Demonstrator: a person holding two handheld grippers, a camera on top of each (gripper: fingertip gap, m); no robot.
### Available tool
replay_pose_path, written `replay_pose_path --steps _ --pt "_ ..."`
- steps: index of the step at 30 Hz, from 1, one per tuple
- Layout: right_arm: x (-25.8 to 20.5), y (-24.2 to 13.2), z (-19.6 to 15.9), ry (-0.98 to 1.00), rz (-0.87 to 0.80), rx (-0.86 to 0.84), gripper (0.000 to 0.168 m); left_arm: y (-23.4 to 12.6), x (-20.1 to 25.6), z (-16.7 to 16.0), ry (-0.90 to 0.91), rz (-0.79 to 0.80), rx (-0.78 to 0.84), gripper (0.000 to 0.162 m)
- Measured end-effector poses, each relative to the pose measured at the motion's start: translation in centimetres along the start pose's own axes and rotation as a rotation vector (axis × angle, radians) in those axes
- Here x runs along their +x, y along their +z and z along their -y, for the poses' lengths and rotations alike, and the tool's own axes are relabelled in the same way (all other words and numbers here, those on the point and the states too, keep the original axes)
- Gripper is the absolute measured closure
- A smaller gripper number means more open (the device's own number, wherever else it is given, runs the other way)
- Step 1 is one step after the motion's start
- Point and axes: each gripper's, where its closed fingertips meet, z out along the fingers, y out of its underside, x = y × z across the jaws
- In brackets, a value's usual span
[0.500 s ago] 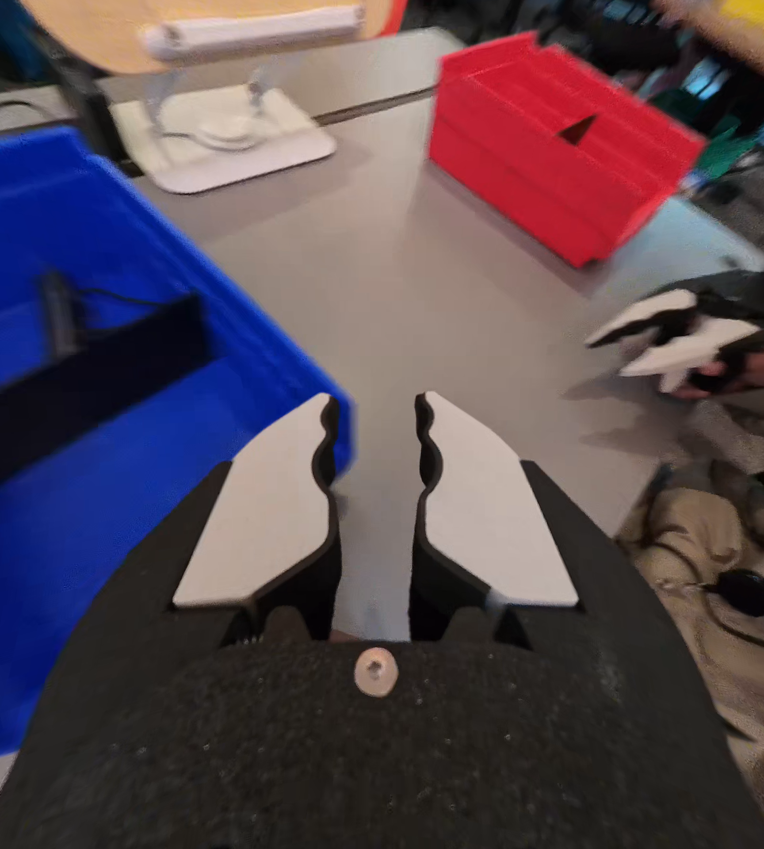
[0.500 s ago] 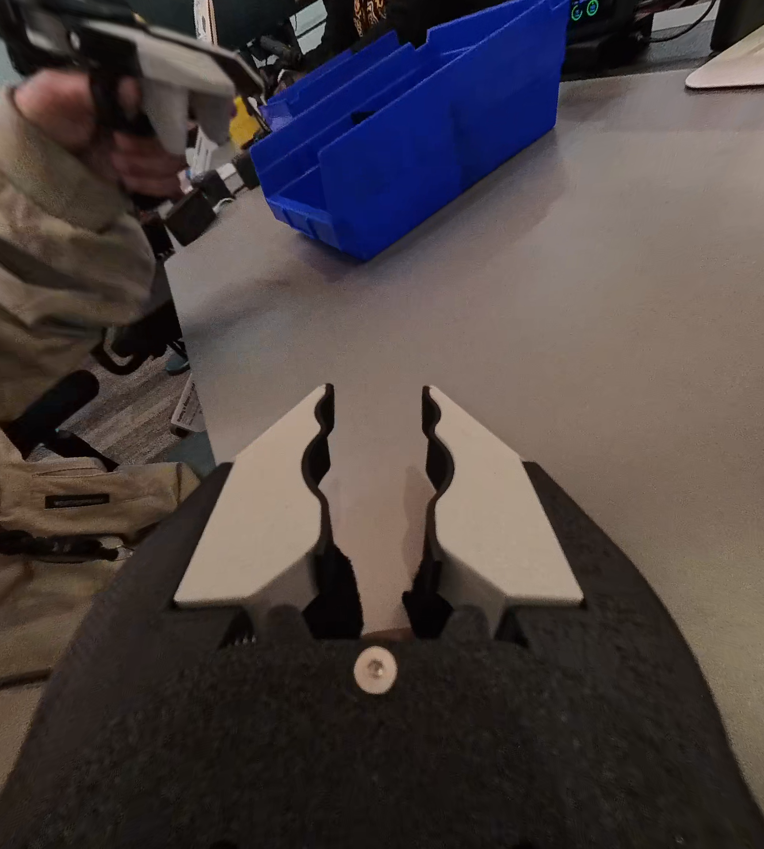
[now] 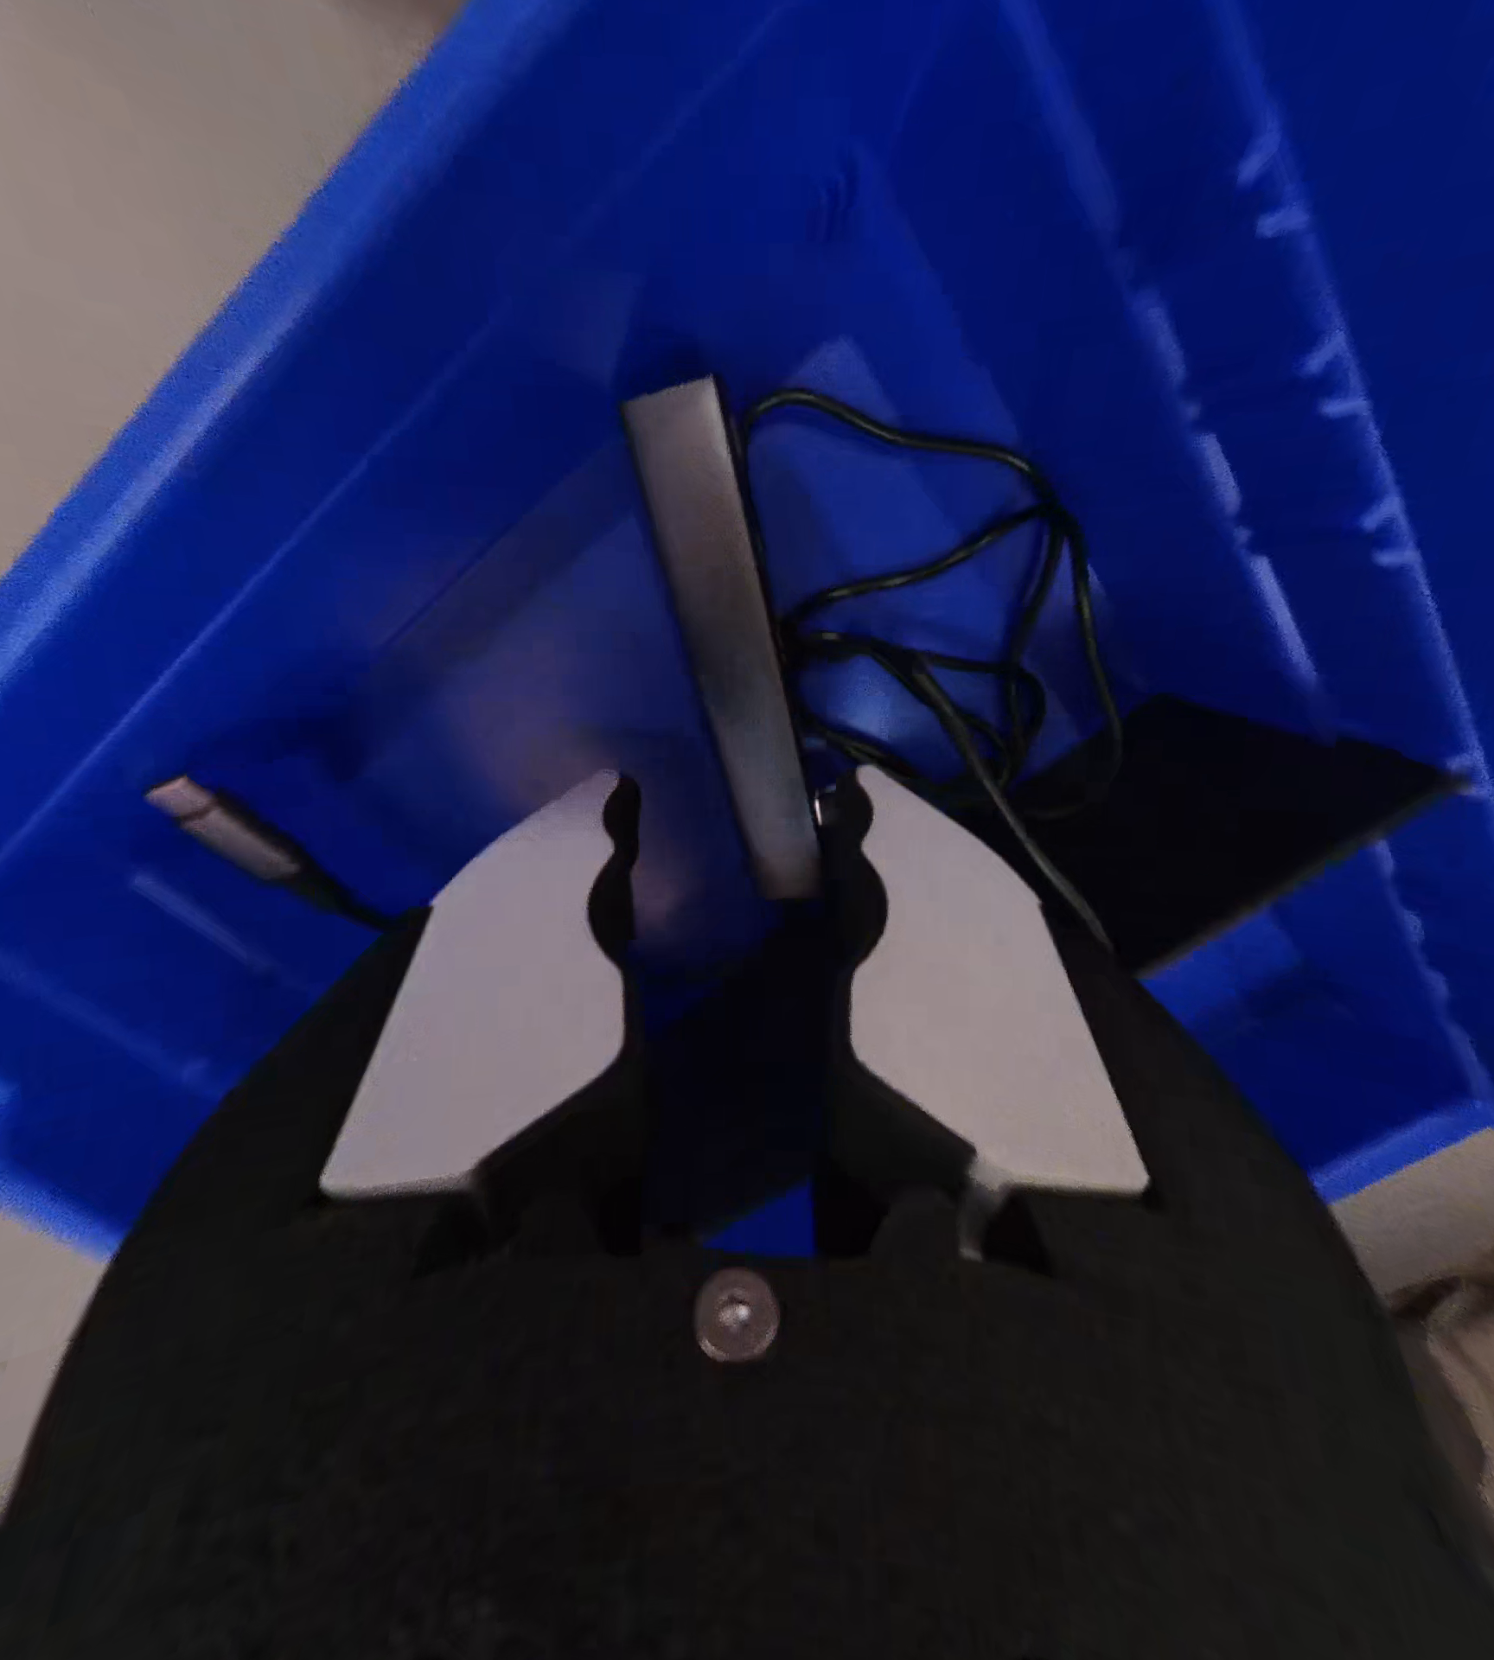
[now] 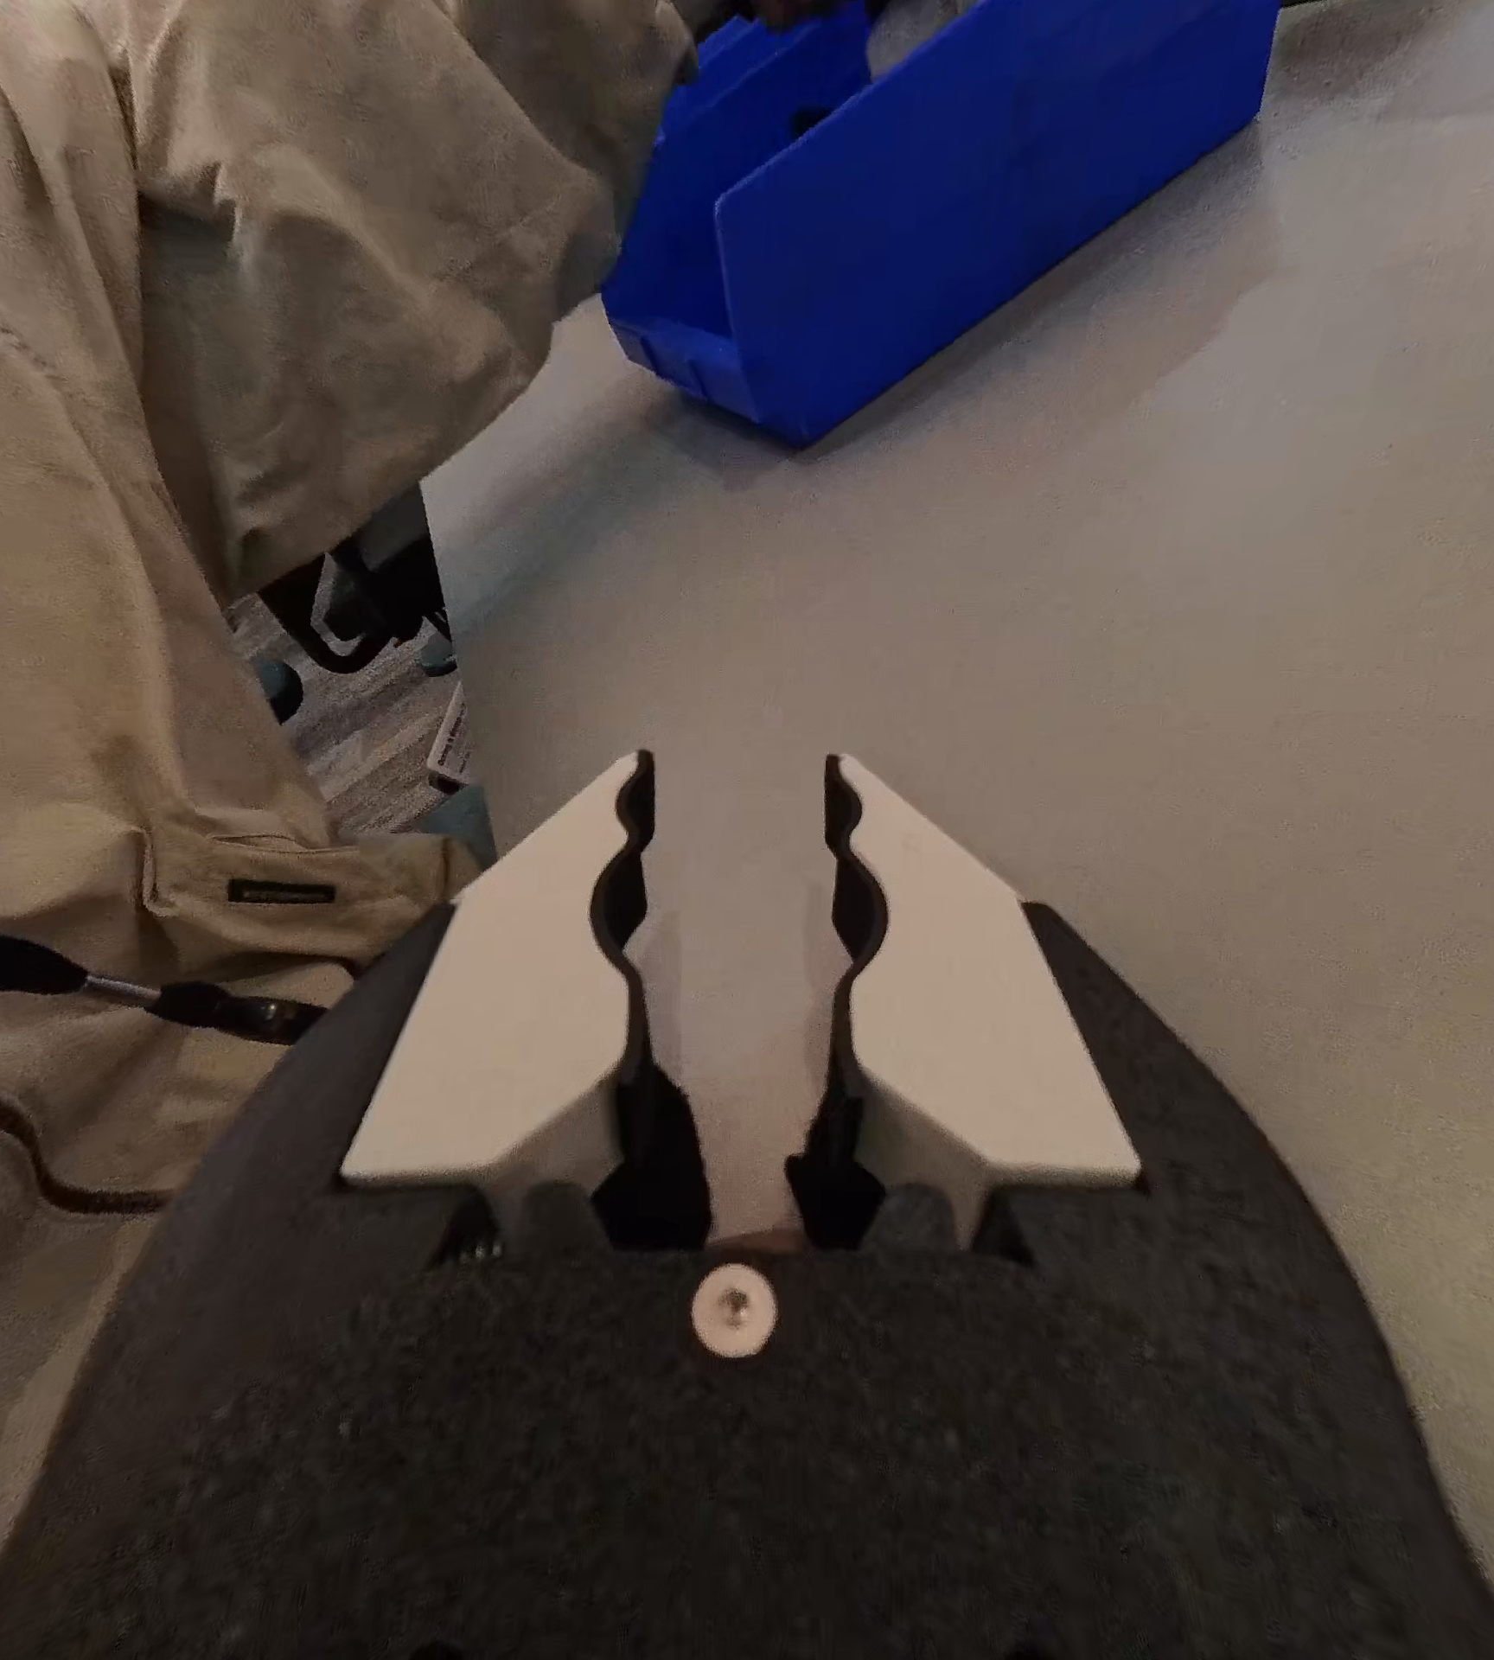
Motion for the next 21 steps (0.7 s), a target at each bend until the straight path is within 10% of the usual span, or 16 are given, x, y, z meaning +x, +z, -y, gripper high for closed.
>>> replay_pose_path --steps 12,21 --pt "0.3 -0.7 -0.3 0.031 0.026 -0.003 0.132 3.0 0.7 0.2 0.004 -0.099 -0.002 0.138" --pt "0.3 -1.3 0.7 0.029 -0.002 0.039 0.133 -9.6 2.0 2.6 0.070 -0.006 0.440 0.138"
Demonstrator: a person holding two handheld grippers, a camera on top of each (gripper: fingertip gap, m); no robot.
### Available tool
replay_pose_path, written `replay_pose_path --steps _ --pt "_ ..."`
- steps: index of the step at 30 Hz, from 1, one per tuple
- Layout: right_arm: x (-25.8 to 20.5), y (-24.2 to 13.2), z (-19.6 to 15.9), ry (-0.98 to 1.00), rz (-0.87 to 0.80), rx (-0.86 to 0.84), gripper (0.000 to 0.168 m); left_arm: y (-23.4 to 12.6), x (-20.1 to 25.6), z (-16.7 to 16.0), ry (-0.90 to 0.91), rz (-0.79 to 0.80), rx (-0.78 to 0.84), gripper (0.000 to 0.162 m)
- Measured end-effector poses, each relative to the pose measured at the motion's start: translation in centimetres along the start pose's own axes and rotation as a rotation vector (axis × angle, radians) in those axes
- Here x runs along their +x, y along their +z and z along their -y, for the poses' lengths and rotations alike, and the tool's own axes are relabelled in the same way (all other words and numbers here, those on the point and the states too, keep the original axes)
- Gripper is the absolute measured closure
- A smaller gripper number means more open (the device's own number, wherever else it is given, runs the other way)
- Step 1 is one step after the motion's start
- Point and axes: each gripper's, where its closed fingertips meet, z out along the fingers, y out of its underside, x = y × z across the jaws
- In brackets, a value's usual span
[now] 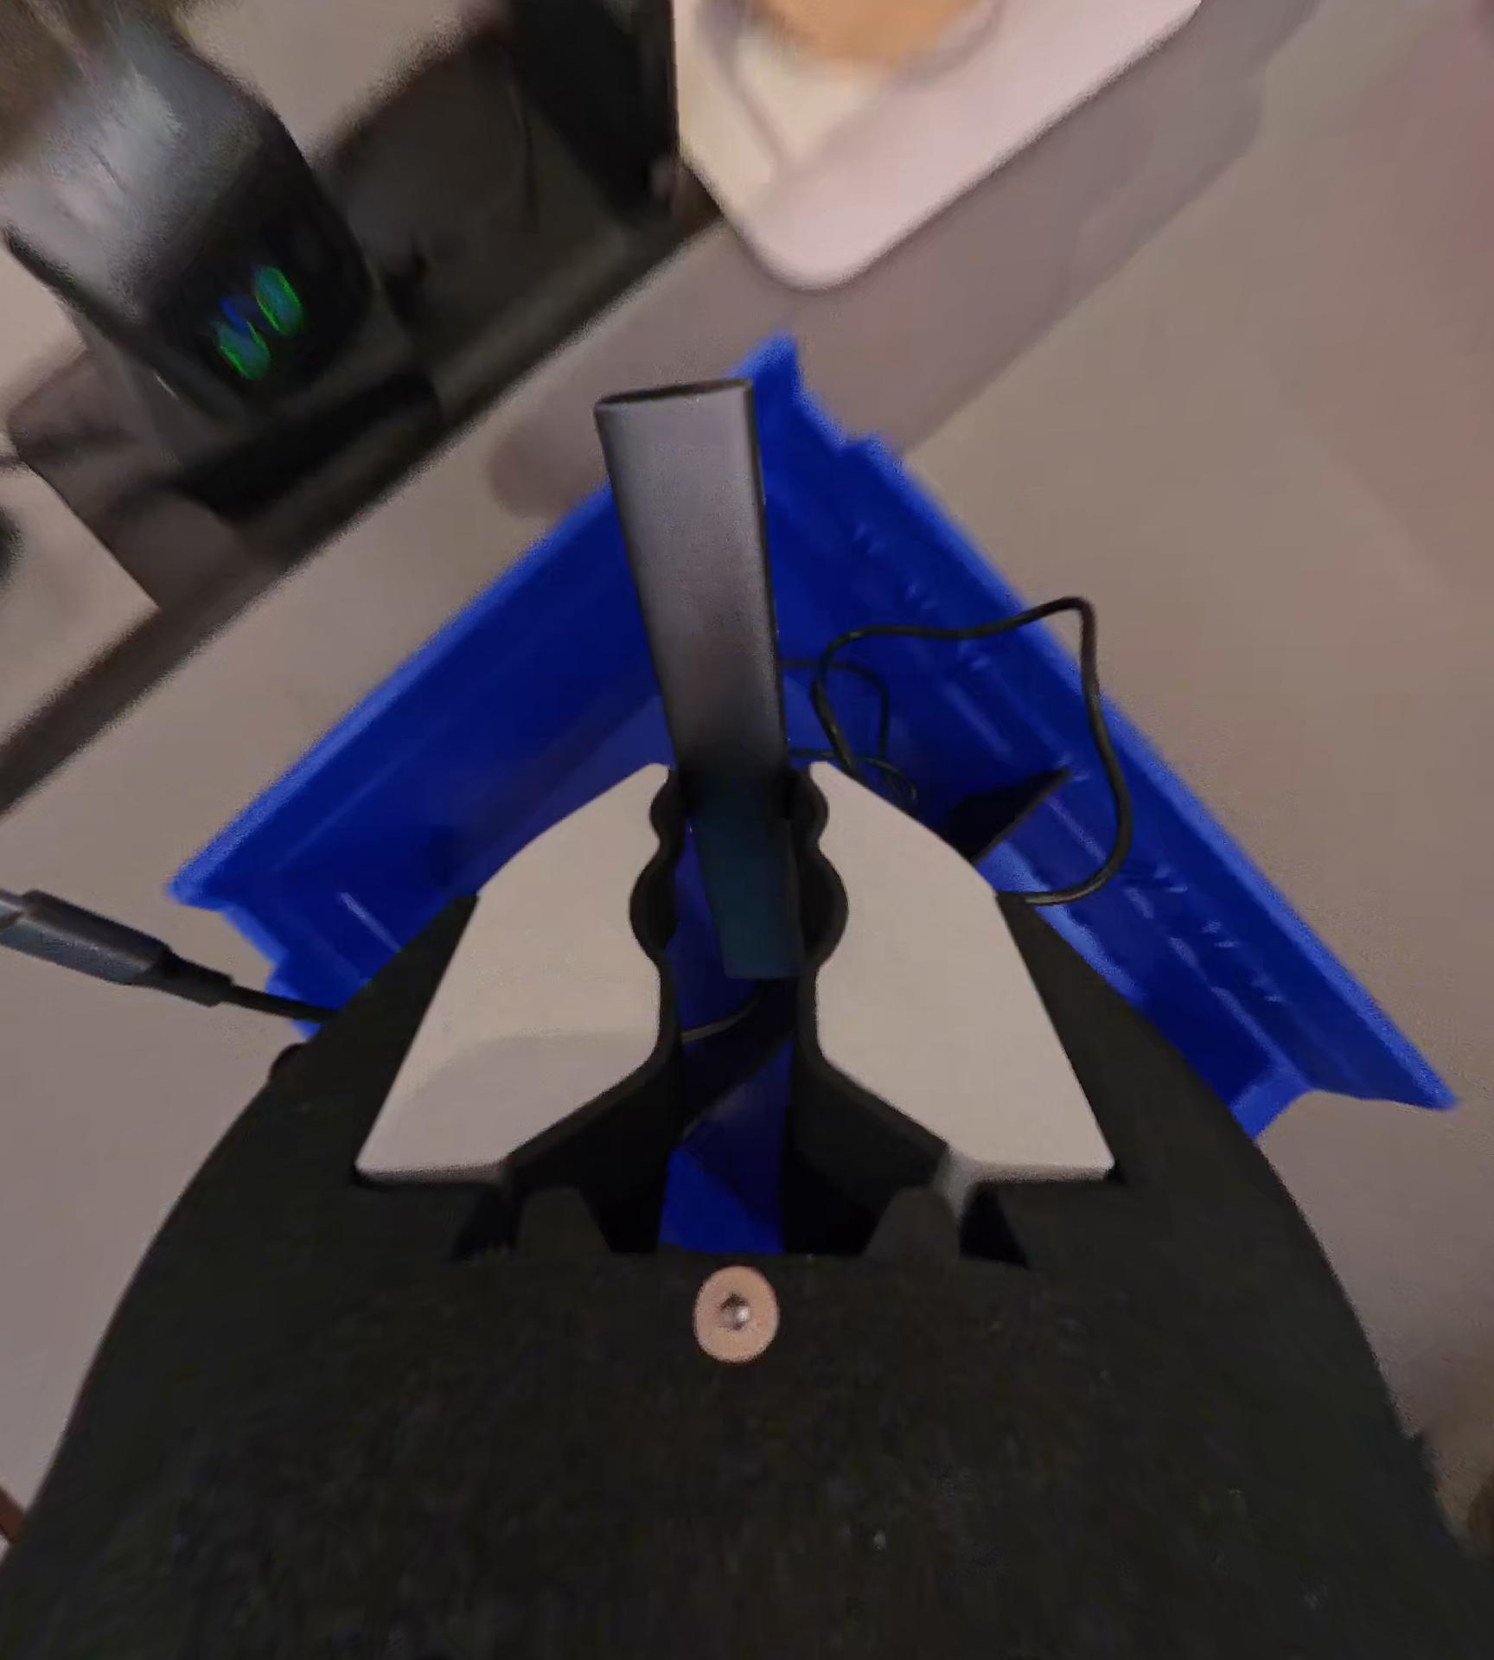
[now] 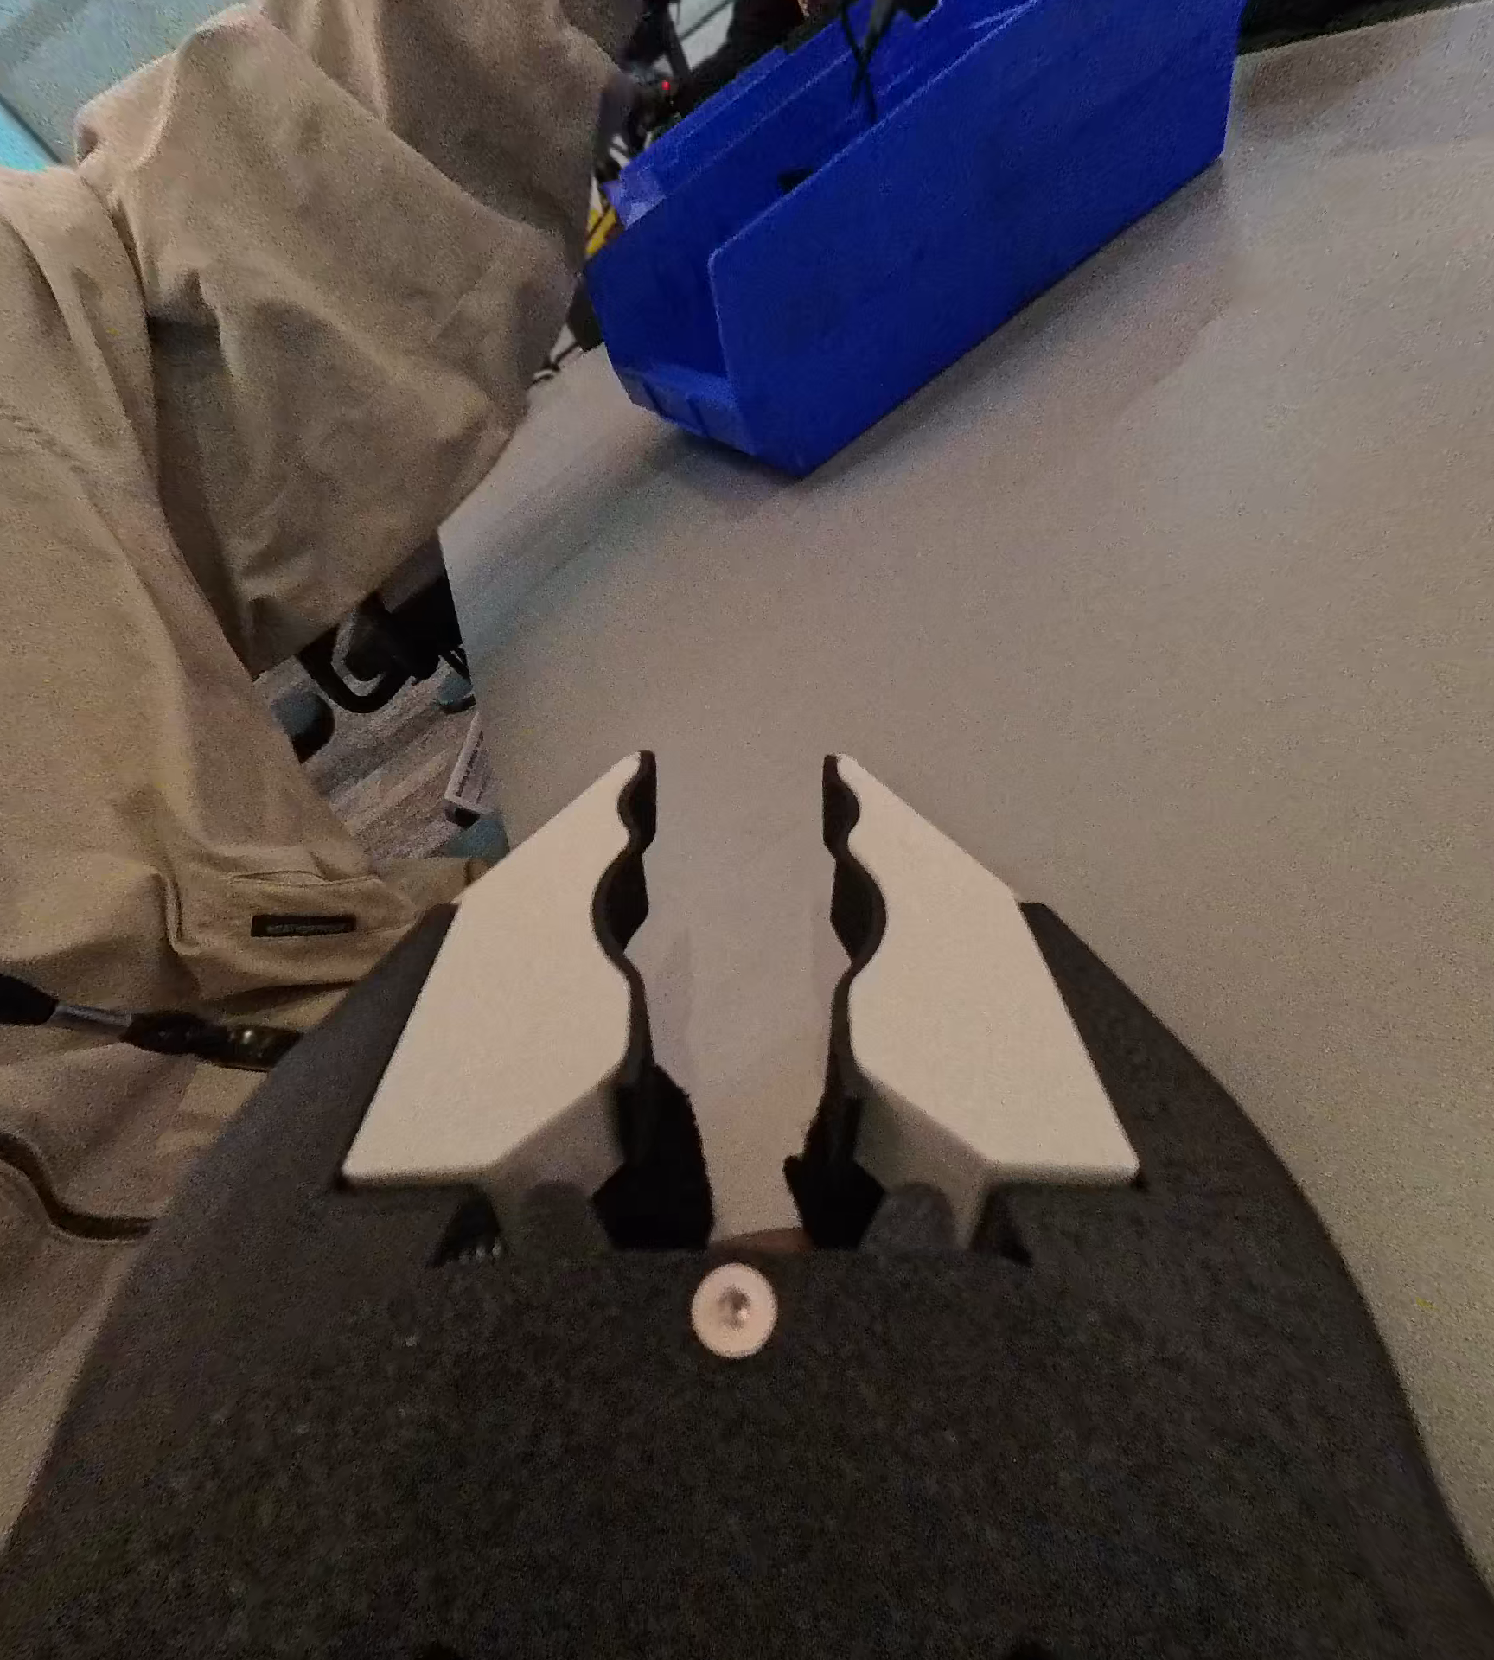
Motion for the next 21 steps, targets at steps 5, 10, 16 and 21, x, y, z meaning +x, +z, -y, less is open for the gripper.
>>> replay_pose_path --steps 5,10,16,21 --pt "-0.3 -0.2 0.4 -0.039 -0.036 0.025 0.132 -10.0 3.3 6.4 0.067 0.043 0.351 0.139" --pt "-1.2 0.1 0.8 -0.127 -0.067 0.048 0.131 -20.4 11.9 12.1 0.262 -0.001 0.753 0.139" --pt "-1.1 0.2 2.4 -0.226 -0.148 0.124 0.131 -25.8 25.8 13.8 0.340 -0.399 1.026 0.139" --pt "-1.2 -4.5 11.4 -0.474 -0.460 0.385 0.128 -23.3 33.7 12.8 0.167 -0.789 1.112 0.139"
